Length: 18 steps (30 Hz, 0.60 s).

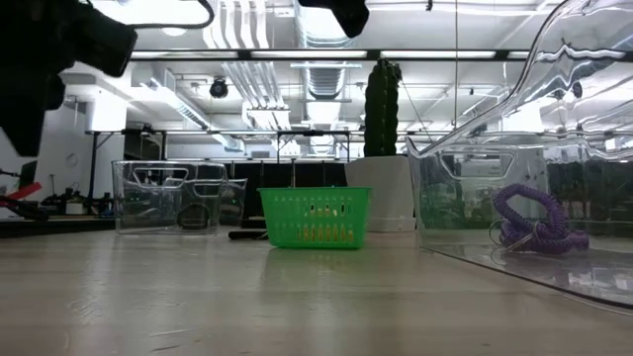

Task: Sort spring keychains
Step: Put the bottom black spring keychain into the left transparent bin

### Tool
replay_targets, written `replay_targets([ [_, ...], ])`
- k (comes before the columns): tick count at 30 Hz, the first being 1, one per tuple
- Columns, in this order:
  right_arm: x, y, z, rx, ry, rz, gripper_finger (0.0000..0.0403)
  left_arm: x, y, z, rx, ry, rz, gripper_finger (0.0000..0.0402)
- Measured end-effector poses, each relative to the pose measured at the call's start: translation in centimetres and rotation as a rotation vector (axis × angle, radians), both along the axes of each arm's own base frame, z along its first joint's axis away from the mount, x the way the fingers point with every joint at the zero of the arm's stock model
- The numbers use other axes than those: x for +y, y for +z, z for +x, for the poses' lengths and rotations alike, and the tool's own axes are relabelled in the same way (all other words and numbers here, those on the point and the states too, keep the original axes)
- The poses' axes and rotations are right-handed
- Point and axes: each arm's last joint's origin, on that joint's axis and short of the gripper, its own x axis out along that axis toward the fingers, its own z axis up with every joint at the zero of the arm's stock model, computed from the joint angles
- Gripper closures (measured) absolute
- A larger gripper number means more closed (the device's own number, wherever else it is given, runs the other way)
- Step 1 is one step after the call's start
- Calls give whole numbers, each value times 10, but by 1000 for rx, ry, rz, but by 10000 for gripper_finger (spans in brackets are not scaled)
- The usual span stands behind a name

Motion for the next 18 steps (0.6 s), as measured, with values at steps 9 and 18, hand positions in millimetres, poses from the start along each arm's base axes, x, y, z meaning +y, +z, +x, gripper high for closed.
replay_targets([
  [9, 0, -1, -1, 15, 0, -1, 327, -16, -24, 15, 99, -15, -75, 287],
  [18, 0, -1, -1, 14, 7, -13, 335, -24, -39, 19, 176, -28, -85, 287],
])
